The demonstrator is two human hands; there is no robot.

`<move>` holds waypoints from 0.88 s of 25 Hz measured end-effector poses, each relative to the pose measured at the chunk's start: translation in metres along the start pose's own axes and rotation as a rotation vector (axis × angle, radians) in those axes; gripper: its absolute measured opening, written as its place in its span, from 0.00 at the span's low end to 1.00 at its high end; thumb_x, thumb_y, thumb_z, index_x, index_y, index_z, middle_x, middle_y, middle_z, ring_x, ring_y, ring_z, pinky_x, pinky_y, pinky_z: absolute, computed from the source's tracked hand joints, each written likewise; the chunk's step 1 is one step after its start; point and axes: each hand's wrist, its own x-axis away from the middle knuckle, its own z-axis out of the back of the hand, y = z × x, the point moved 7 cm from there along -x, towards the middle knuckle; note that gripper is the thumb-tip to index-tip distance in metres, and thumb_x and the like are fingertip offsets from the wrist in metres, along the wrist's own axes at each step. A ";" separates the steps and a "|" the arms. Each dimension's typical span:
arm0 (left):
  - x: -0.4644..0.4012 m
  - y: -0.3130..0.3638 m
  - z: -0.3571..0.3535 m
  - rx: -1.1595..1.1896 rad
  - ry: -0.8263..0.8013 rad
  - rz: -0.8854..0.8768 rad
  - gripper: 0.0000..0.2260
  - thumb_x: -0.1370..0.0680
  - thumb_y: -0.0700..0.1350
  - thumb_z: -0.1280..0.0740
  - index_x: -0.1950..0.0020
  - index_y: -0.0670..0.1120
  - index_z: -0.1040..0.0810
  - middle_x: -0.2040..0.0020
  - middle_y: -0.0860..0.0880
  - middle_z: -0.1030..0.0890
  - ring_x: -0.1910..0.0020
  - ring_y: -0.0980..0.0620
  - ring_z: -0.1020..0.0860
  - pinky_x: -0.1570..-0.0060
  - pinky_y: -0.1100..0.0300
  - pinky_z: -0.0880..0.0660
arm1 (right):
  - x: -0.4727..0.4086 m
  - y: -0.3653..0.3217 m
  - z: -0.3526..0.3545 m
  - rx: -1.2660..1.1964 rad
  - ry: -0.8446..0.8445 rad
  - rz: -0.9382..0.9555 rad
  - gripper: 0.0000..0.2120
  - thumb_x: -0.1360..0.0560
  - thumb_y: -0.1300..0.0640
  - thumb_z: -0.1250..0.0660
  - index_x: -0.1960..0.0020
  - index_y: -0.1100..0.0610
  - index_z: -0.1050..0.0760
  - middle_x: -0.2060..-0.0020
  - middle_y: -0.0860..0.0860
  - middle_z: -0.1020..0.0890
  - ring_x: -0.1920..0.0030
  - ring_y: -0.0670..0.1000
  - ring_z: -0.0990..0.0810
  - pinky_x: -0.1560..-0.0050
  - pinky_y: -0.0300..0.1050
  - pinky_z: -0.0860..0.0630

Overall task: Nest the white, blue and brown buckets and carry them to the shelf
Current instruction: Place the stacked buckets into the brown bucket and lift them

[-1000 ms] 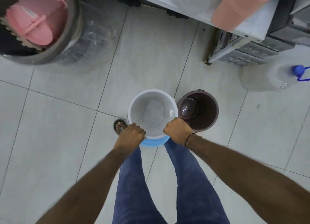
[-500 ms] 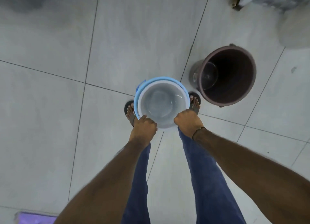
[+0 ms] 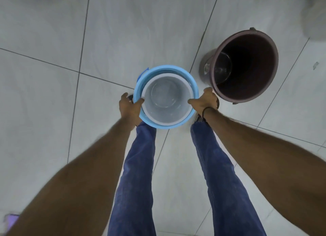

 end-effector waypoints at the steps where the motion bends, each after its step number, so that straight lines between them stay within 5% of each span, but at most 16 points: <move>1: -0.010 0.007 -0.002 -0.022 -0.030 -0.010 0.33 0.27 0.48 0.27 0.26 0.44 0.36 0.34 0.48 0.28 0.37 0.47 0.26 0.41 0.57 0.29 | -0.008 0.000 -0.008 -0.003 -0.068 0.000 0.29 0.31 0.52 0.26 0.35 0.58 0.32 0.48 0.55 0.23 0.45 0.59 0.22 0.54 0.46 0.26; 6: -0.057 0.061 -0.037 -0.635 -0.282 -0.341 0.40 0.30 0.51 0.24 0.23 0.54 0.42 0.26 0.47 0.32 0.30 0.45 0.31 0.33 0.49 0.32 | -0.042 0.012 -0.024 -0.125 -0.056 0.062 0.19 0.30 0.60 0.31 0.39 0.53 0.25 0.50 0.55 0.17 0.57 0.53 0.22 0.71 0.36 0.31; 8: -0.063 0.072 -0.042 -0.804 -0.259 -0.399 0.38 0.30 0.50 0.24 0.24 0.54 0.39 0.31 0.45 0.27 0.35 0.42 0.27 0.38 0.48 0.29 | -0.048 0.016 -0.027 -0.198 -0.064 0.040 0.17 0.30 0.62 0.31 0.42 0.51 0.22 0.52 0.55 0.17 0.56 0.54 0.20 0.66 0.40 0.23; 12: -0.034 0.090 -0.033 -0.882 -0.067 -0.460 0.32 0.30 0.48 0.25 0.29 0.49 0.32 0.40 0.39 0.26 0.43 0.36 0.24 0.44 0.45 0.27 | -0.034 0.021 -0.003 -0.307 -0.033 0.038 0.15 0.29 0.65 0.33 0.46 0.52 0.19 0.58 0.53 0.14 0.56 0.55 0.16 0.53 0.51 0.16; 17: 0.083 0.162 -0.002 -0.853 0.098 -0.529 0.28 0.30 0.47 0.25 0.31 0.50 0.29 0.42 0.40 0.28 0.50 0.34 0.22 0.49 0.46 0.25 | 0.033 0.018 0.091 -0.325 -0.002 0.132 0.12 0.29 0.64 0.31 0.47 0.56 0.17 0.60 0.51 0.16 0.56 0.54 0.18 0.54 0.42 0.21; 22: 0.219 0.252 0.001 -0.853 0.108 -0.588 0.28 0.30 0.48 0.26 0.31 0.51 0.29 0.42 0.40 0.28 0.51 0.34 0.22 0.50 0.46 0.24 | 0.109 0.039 0.234 -0.418 0.049 0.124 0.08 0.32 0.65 0.30 0.59 0.53 0.18 0.58 0.55 0.14 0.56 0.57 0.16 0.54 0.48 0.16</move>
